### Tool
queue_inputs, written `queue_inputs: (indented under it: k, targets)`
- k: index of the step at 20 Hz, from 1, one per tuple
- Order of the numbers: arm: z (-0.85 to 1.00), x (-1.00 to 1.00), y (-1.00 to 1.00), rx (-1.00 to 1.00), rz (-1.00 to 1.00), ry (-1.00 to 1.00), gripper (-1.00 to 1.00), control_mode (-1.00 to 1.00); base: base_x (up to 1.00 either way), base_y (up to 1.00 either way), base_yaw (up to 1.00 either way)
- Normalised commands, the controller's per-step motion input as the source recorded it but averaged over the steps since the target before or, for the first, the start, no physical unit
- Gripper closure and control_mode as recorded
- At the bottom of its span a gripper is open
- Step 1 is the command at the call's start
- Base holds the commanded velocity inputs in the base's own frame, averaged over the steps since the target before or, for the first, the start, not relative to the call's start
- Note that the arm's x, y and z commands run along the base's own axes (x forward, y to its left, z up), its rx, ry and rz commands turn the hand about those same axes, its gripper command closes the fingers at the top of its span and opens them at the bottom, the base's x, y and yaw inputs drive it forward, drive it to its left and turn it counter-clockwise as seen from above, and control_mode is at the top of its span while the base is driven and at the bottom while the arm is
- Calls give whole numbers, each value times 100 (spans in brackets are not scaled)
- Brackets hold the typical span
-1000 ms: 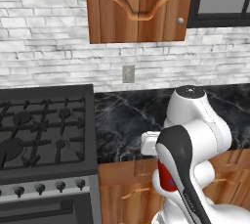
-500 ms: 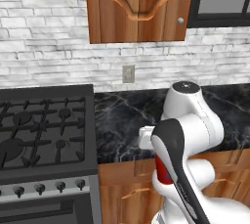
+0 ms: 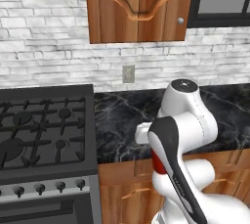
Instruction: Four empty soda cans are scattered around the kitchen. Gather all the cans and cluster them next to the stove for recycling.
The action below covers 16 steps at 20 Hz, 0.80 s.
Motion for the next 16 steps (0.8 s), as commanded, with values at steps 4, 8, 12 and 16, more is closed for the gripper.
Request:
queue_inputs:
  k: [4, 8, 12, 16]
  targets:
    - [4, 25, 9, 0, 15, -14, 100, -100, 0, 0, 0]
    - [4, 37, 3, 0, 18, -10, 100, -100, 0, 0, 0]
    - [1, 60, 1, 2, 17, -1, 100, -100, 0, 0, 0]
    - [0, 76, 14, 4, 14, 0, 100, -100, 0, 0, 0]
